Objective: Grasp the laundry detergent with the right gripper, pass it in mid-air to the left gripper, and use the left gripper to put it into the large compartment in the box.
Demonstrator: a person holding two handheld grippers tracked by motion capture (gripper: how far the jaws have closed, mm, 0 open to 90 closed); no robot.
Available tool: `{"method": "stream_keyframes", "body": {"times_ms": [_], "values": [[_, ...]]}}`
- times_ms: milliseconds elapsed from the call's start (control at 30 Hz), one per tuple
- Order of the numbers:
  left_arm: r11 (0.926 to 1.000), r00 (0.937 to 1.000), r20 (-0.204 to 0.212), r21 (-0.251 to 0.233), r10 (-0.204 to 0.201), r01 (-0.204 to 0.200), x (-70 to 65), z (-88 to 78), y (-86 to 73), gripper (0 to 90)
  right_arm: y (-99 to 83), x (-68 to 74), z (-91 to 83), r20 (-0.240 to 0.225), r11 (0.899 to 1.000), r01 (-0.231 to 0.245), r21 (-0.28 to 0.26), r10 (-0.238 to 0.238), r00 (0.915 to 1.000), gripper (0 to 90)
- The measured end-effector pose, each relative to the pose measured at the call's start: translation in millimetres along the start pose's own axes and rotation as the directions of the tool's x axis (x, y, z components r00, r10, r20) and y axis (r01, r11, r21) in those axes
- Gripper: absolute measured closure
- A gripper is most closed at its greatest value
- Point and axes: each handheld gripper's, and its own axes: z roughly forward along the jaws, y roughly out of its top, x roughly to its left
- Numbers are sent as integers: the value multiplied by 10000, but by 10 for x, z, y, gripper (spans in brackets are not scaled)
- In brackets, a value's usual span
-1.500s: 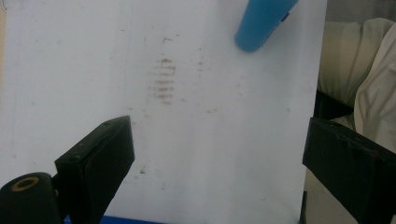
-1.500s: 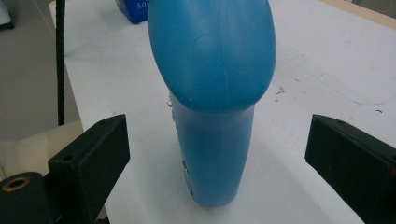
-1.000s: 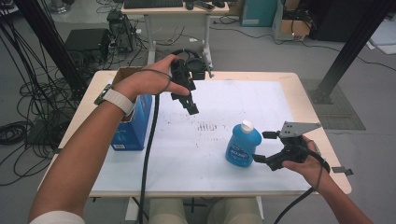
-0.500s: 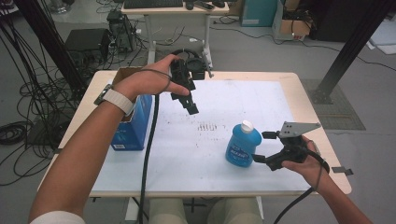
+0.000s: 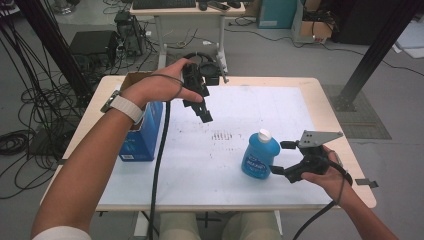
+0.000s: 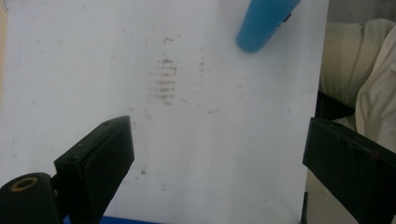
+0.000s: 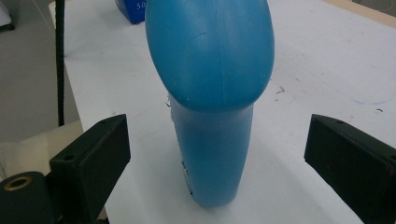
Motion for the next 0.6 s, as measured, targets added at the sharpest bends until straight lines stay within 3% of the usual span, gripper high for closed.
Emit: {"method": "stream_keyframes", "body": {"times_ms": [67, 200, 567, 600], "values": [[10000, 10000, 9, 11, -15, 15, 1, -1, 0, 90, -2, 11, -8, 18, 9998, -184, 69, 184, 9998, 72], [10000, 10000, 15, 11, -33, 33, 2, 1, 0, 90, 0, -16, -3, -20, 9997, 208, 84, -208, 9998, 72], [9999, 9999, 55, -26, -115, 115, 8, 3, 2, 62, -5, -17, -4, -6, 9998, 171, 78, -170, 9999, 72], [10000, 10000, 31, -50, -73, 73, 8, 2, 1, 61, -6, -5, -13, 41, 9999, 5, 161, -5, 10000, 72]]}}
